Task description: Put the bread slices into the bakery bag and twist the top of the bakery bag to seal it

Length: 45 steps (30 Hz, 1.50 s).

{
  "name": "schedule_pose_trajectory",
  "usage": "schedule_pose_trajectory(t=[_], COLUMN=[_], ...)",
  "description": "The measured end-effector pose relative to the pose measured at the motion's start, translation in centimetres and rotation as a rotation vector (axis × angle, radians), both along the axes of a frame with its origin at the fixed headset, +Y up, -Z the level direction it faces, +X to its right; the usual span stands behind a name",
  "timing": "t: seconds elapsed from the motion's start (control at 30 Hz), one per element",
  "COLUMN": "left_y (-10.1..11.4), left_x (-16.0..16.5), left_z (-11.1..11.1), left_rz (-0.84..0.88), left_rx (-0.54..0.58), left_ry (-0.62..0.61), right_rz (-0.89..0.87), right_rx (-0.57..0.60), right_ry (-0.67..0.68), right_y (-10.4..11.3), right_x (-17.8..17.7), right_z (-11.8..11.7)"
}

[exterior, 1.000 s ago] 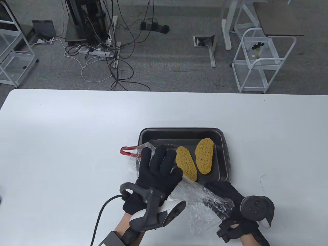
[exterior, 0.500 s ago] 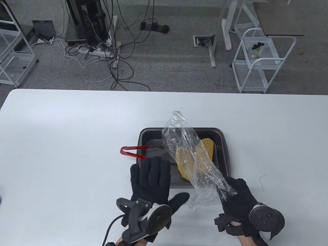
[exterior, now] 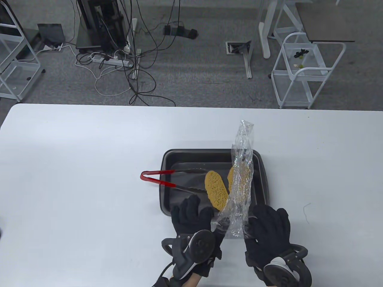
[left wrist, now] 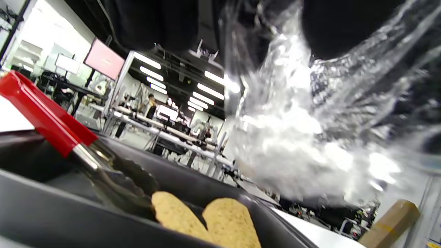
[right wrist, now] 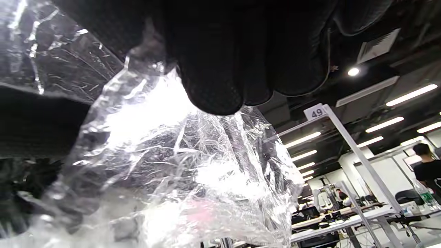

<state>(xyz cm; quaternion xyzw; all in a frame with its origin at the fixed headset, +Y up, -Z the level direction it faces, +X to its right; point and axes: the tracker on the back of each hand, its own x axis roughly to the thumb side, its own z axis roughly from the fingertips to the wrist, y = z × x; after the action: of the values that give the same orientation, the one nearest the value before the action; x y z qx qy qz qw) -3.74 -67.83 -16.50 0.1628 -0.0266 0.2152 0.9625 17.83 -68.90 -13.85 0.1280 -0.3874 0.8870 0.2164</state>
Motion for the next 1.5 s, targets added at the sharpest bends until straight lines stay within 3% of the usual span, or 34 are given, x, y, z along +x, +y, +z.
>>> schedule_pose_trajectory(t=[0.2,0.4,0.57,0.73,0.8,0.93,1.1,1.27,1.37,1.5], left_y=[0.3,-0.4,-0.4,0.0,0.0,0.1,0.0,0.0,-0.2,0.0], left_x=[-3.5,-7.0,-6.1,-3.7,-2.9,-2.2,-2.2,-4.7,-5.6,-4.5], left_z=[-0.1,-0.3,0.2,1.4,1.9,2.5,2.3,1.4,1.0,1.5], left_rz=[-0.045,0.139,0.013,-0.075,-0.133,-0.233,-0.232,-0.201,-0.027,-0.174], left_rx=[0.056,-0.085,-0.019,0.058,0.086,0.057,0.064,0.043,-0.018,0.058], left_ry=[0.117,0.167,0.09,0.001,-0.02,0.102,0.144,0.233,0.158,0.19], right_rz=[0.01,-0.01,0.179,0.203,0.194,0.169,0.209,0.217,0.174,0.201], right_rx=[-0.011,-0.067,-0.277,-0.25,-0.165,-0.041,0.058,0.044,0.001,0.05], right_ry=[-0.116,-0.131,-0.138,-0.106,-0.118,-0.091,-0.031,-0.199,-0.178,-0.221], right_y=[0.1,0.3,-0.7,-0.7,-0.4,-0.1,0.1,1.0,1.1,1.3], right_x=[0.8,1.4,-0.2,-1.0,-1.2,-1.5,-2.0,-0.2,0.7,0.5], right_z=[-0.4,-0.7,-1.2,-1.3,-1.0,-0.1,0.6,0.1,-0.3,0.2])
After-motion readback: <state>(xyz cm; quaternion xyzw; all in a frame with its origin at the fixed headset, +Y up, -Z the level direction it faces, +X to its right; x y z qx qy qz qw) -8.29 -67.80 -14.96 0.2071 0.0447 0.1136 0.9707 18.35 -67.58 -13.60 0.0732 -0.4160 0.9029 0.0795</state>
